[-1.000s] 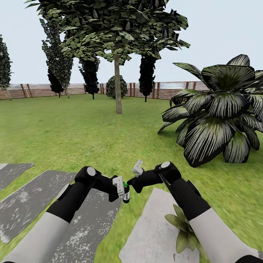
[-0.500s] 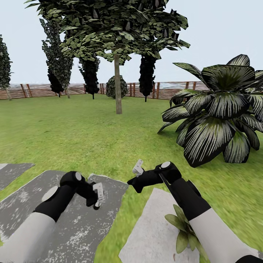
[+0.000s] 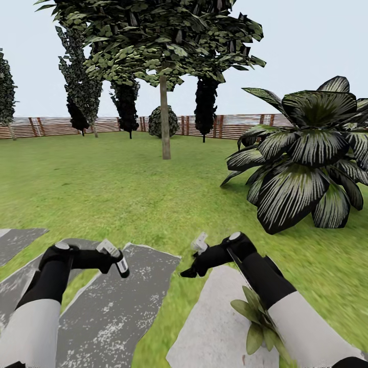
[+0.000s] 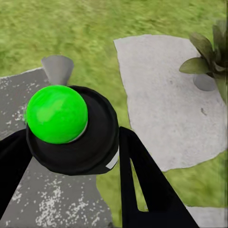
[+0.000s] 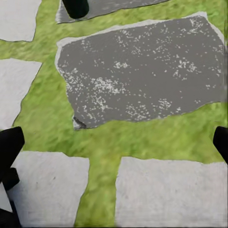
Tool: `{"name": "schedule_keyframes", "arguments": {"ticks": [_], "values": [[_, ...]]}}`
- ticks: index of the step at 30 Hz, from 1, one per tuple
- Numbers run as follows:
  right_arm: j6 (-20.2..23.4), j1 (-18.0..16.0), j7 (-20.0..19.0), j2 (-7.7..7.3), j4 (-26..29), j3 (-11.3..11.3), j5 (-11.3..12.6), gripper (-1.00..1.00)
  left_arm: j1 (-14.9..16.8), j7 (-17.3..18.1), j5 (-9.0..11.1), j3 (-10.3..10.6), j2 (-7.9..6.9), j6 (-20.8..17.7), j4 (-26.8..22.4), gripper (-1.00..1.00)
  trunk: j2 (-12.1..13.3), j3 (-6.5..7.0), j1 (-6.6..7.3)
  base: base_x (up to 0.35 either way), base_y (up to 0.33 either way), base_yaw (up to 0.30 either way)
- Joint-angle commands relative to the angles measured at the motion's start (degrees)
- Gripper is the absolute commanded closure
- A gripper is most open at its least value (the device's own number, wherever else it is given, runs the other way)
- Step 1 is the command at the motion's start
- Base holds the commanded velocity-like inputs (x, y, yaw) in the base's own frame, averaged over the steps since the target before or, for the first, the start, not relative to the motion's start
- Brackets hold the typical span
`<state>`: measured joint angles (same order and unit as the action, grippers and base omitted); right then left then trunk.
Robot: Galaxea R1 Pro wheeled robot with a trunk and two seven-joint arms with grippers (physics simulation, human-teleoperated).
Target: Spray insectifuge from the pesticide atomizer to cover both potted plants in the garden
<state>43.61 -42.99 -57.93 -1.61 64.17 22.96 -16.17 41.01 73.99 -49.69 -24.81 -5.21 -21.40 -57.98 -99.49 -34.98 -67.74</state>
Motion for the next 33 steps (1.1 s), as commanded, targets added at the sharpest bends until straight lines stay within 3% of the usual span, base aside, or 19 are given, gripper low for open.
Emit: {"name": "schedule_keyframes", "arguments": {"ticks": [1, 4, 6, 7, 9, 10, 11, 12, 15, 17, 18, 19, 20, 22, 23, 26, 28, 30, 33], "values": [[0.2, -0.03, -0.43, -1.39, -0.02, -0.01, -0.5, -1.0, 0.05, 0.35, -0.22, -0.41, 0.04, -0.62, 0.72, 1.0, -0.04, -0.06, 0.01, 0.0, 0.0, 0.0], [0.34, -0.02, -0.43, -7.18, -0.14, -0.43, -0.47, -1.0, 0.04, -0.5, -0.24, -2.36, 0.03, -0.94, 2.75, 1.0, -0.04, -0.06, 0.01, 0.0, 0.0, 0.0], [0.39, -0.01, -0.43, -11.2, -0.15, -2.34, -0.45, -1.0, 0.04, -0.94, -0.31, -4.07, 0.03, -2.12, 3.24, 1.0, -0.04, -0.06, 0.01, 0.0, 0.0, 0.0], [0.41, 0.0, -0.43, -13.73, -0.12, -5.45, -0.45, -1.0, 0.04, -1.18, -0.35, -4.86, 0.02, -3.29, 3.4, 1.0, -0.04, -0.06, 0.01, 0.0, 0.0, 0.0], [0.42, 0.0, -0.43, -15.78, -0.11, -10.13, -0.45, -1.0, 0.04, -1.31, -0.38, -5.26, -0.02, -4.09, 3.49, 1.0, -0.04, -0.06, 0.01, 0.0, 0.0, 0.0], [0.38, 0.01, -0.43, -17.05, -0.08, -15.77, -0.46, -1.0, -0.01, -1.35, -0.39, -5.47, -0.04, -4.52, 3.53, 1.0, -0.04, -0.06, 0.01, 0.0, 0.0, 0.0], [0.36, 0.01, -0.43, -17.55, -0.06, -19.78, -0.49, -1.0, -0.05, -1.36, -0.43, -5.52, -0.05, -4.68, 3.55, 1.0, -0.04, -0.06, 0.01, 0.0, 0.0, 0.0], [0.36, 0.01, -0.43, -17.72, -0.03, -21.8, -0.51, -1.0, -0.07, -1.37, -0.44, -5.53, -0.03, -4.74, 3.56, 1.0, -0.04, -0.06, 0.01, 0.0, 0.0, 0.0], [0.34, 0.02, -0.44, -18.26, 0.2, -33.55, -0.7, -1.0, -0.23, -1.35, -0.48, -5.52, 0.01, -4.93, 3.75, 1.0, -0.04, -0.06, 0.01, 0.0, 0.0, 0.0], [0.32, 0.04, -0.45, -18.54, 0.33, -41.79, -0.76, -1.0, -0.31, -1.29, -0.49, -5.44, 0.07, -5.12, 3.8, 1.0, -0.04, -0.06, 0.01, 0.0, 0.0, 0.0], [0.26, 0.07, -0.44, -18.66, 0.38, -48.78, -1.0, -1.0, -0.33, -1.22, -0.49, -5.39, 0.12, -5.22, 3.82, 1.0, -0.04, -0.06, 0.01, 0.0, 0.0, 0.0], [0.24, 0.08, -0.44, -18.68, 0.39, -51.2, -1.22, -1.0, -0.33, -1.2, -0.49, -5.36, 0.14, -5.24, 3.83, 1.0, -0.04, -0.06, 0.01, 0.0, 0.0, 0.0], [0.11, 0.25, -0.45, -18.73, 0.41, -58.27, -2.61, -1.0, -0.32, -1.15, -0.49, -5.31, 0.2, -5.31, 3.83, 1.0, -0.04, -0.06, 0.01, 0.0, 0.0, 0.0], [-0.23, 0.52, -0.42, -18.69, 0.47, -66.47, -6.87, -1.0, -0.32, -0.98, -0.51, -5.29, 0.35, -6.09, 3.84, 1.0, -0.04, -0.06, 0.01, 0.0, 0.0, 0.0], [-1.15, 0.61, -0.36, -18.63, 0.49, -71.19, -11.1, -1.0, -0.32, -0.84, -0.58, -5.17, 0.38, -7.81, 3.81, 1.0, -0.04, -0.06, 0.01, 0.0, 0.0, 0.0], [-5.69, 0.69, 0.05, -18.5, 0.48, -80.38, -19.44, -1.0, -0.32, -0.73, -0.71, -3.77, 0.36, -12.38, 3.74, 1.0, -0.04, -0.06, 0.01, 0.0, 0.0, 0.0], [-8.53, 0.7, 1.26, -18.31, 0.45, -86.93, -22.72, -1.0, -0.32, -0.72, -0.74, -2.05, 0.32, -14.48, 3.65, 1.0, -0.04, -0.06, 0.01, 0.0, 0.0, 0.0], [-9.83, 0.71, 5.06, -18.2, 0.44, -91.32, -24.55, -1.0, -0.32, -0.7, -0.75, -0.21, 0.3, -15.81, 3.61, 1.0, -0.04, -0.06, 0.01, 0.0, 0.0, 0.0], [-10.44, 0.71, 12.8, -18.12, 0.43, -93.46, -25.6, -1.0, -0.32, -0.73, -0.75, 1.84, 0.35, -18.1, 3.59, 1.0, -0.04, -0.06, 0.01, 0.0, 0.0, 0.0]]}}
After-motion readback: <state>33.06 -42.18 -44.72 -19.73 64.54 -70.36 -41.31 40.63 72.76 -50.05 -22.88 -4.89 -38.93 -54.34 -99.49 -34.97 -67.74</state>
